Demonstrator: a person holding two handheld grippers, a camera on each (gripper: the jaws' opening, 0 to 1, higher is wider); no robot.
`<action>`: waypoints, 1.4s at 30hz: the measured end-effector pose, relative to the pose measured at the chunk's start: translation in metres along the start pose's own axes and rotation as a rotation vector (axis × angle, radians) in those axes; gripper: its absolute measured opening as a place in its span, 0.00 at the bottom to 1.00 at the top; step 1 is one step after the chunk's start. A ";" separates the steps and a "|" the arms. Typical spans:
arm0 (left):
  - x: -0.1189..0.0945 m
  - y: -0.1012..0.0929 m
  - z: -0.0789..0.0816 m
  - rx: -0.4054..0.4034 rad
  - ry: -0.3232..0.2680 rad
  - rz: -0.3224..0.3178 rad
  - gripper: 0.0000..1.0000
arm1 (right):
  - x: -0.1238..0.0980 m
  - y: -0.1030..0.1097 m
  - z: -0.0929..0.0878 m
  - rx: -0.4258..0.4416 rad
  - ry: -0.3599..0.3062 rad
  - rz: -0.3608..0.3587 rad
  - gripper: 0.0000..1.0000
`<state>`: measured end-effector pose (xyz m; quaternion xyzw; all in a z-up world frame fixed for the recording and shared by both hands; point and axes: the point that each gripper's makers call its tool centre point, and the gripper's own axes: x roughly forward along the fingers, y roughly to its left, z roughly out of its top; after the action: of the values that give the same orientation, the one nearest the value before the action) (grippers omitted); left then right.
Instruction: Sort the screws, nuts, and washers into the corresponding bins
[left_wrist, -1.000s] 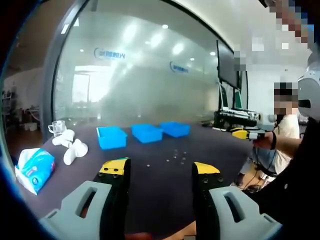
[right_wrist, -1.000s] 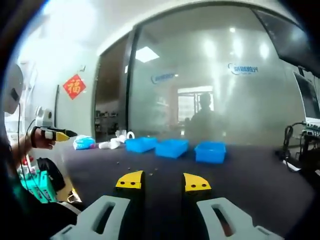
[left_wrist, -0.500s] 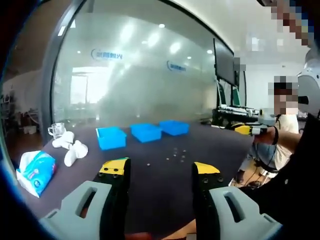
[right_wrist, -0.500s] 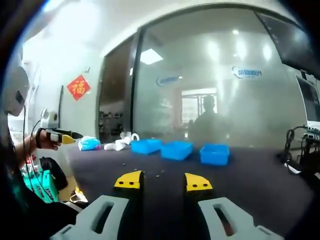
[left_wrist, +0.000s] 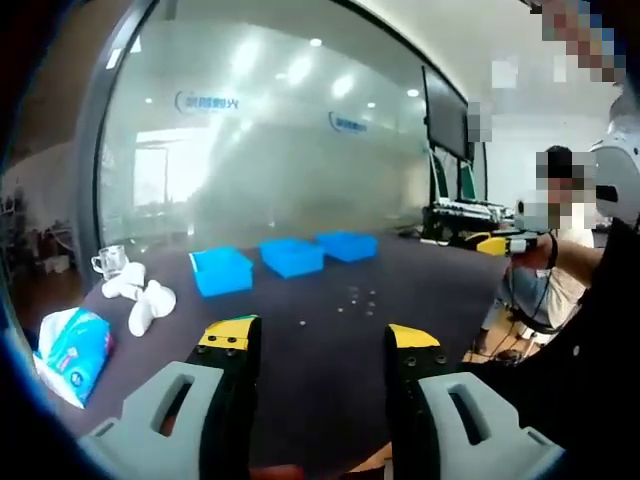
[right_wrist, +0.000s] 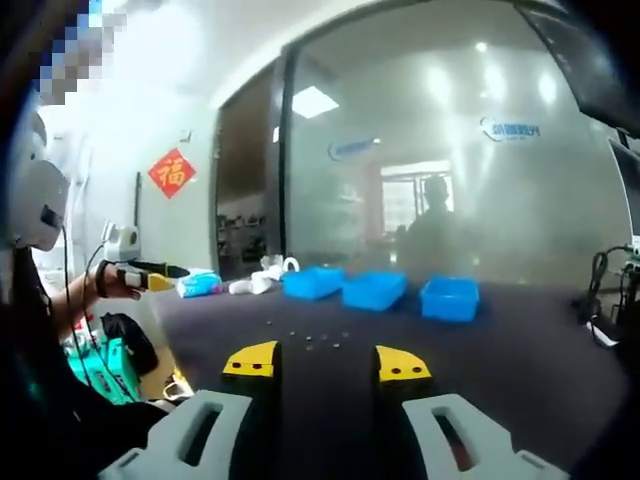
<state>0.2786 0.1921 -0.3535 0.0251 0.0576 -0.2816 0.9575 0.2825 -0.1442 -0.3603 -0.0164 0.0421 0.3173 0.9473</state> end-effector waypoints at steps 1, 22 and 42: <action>0.000 0.000 0.000 0.000 0.001 -0.002 0.49 | 0.001 0.003 -0.002 -0.007 0.020 0.022 0.33; 0.009 0.002 -0.003 -0.006 0.034 -0.043 0.49 | 0.014 0.038 -0.010 -0.127 0.128 0.224 0.38; 0.057 0.014 -0.001 0.049 0.227 -0.132 0.49 | 0.002 0.025 -0.021 -0.128 0.145 0.207 0.38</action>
<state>0.3331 0.1732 -0.3610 0.0765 0.1600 -0.3405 0.9234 0.2678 -0.1244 -0.3813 -0.0952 0.0917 0.4132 0.9010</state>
